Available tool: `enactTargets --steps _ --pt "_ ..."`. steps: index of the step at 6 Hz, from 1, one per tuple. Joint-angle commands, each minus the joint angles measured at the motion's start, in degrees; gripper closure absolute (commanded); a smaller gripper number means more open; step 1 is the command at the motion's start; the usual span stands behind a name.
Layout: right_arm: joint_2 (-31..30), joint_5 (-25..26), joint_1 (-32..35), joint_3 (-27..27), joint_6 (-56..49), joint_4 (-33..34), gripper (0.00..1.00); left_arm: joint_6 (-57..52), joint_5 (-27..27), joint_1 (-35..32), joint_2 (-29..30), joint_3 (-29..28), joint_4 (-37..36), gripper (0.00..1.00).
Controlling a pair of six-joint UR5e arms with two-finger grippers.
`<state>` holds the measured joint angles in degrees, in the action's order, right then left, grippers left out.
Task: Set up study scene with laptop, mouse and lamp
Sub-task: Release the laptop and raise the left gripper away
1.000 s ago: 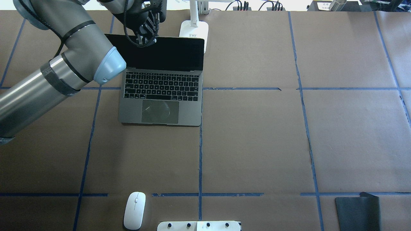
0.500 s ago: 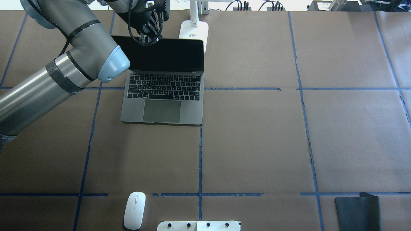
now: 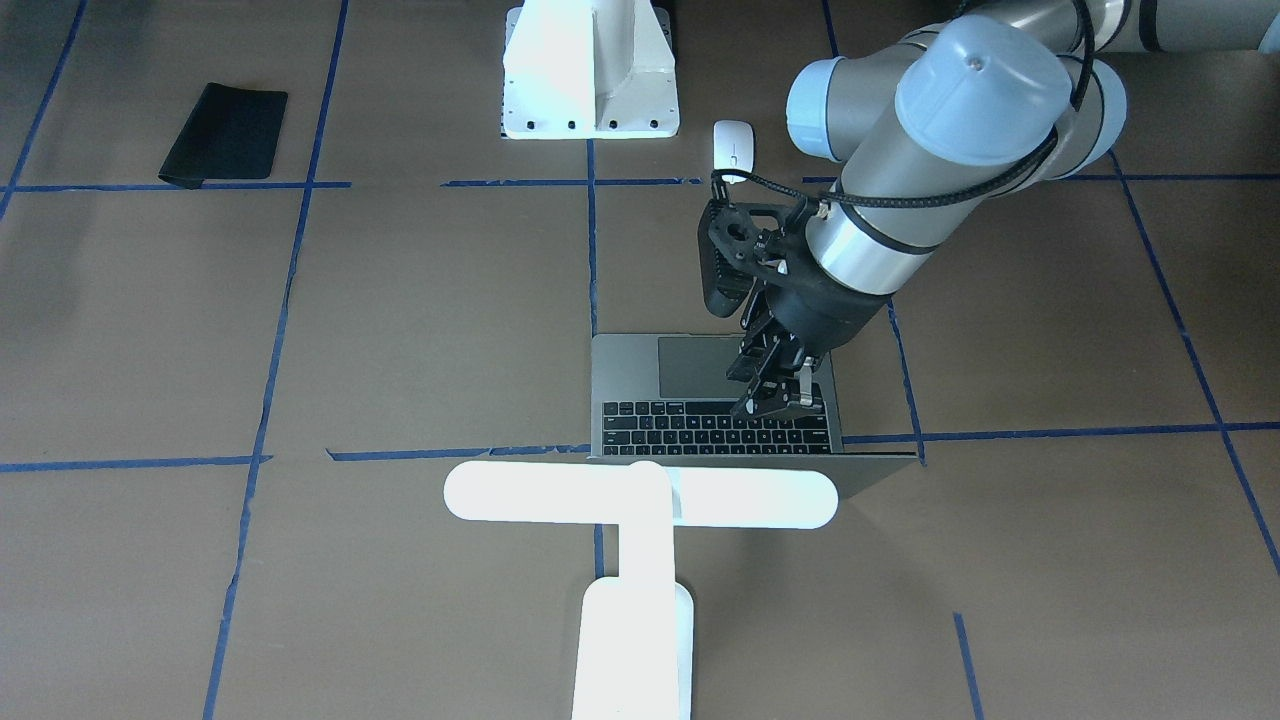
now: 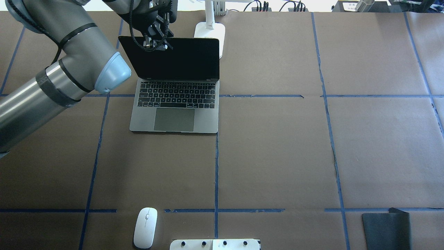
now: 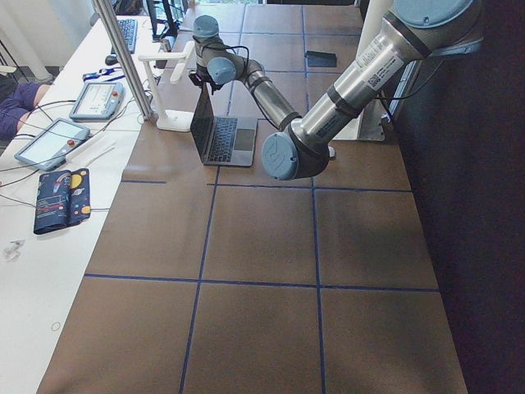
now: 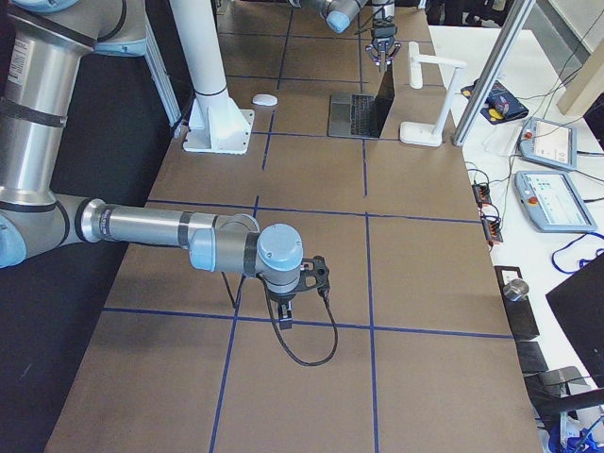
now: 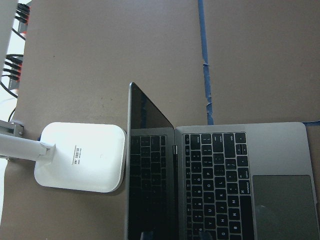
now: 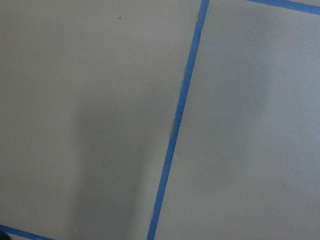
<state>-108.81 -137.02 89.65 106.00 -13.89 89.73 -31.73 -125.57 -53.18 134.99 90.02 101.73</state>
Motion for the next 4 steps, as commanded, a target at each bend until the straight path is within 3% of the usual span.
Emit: enactTargets --steps 1,2,3,4 --pt "0.00 0.09 0.00 -0.09 0.00 0.01 0.00 0.01 -0.11 -1.04 -9.06 9.24 -0.30 0.50" --pt "0.00 0.00 0.00 0.00 0.00 0.01 0.00 -0.08 -0.29 -1.83 -15.92 14.09 -0.39 0.32" --pt "0.00 0.09 0.00 0.00 0.00 0.01 0.00 -0.08 -0.20 -2.71 -20.60 16.14 -0.48 0.08" --pt "0.00 0.09 0.00 0.00 0.00 0.01 0.00 -0.08 -0.20 -4.11 -24.38 16.77 -0.39 0.01"
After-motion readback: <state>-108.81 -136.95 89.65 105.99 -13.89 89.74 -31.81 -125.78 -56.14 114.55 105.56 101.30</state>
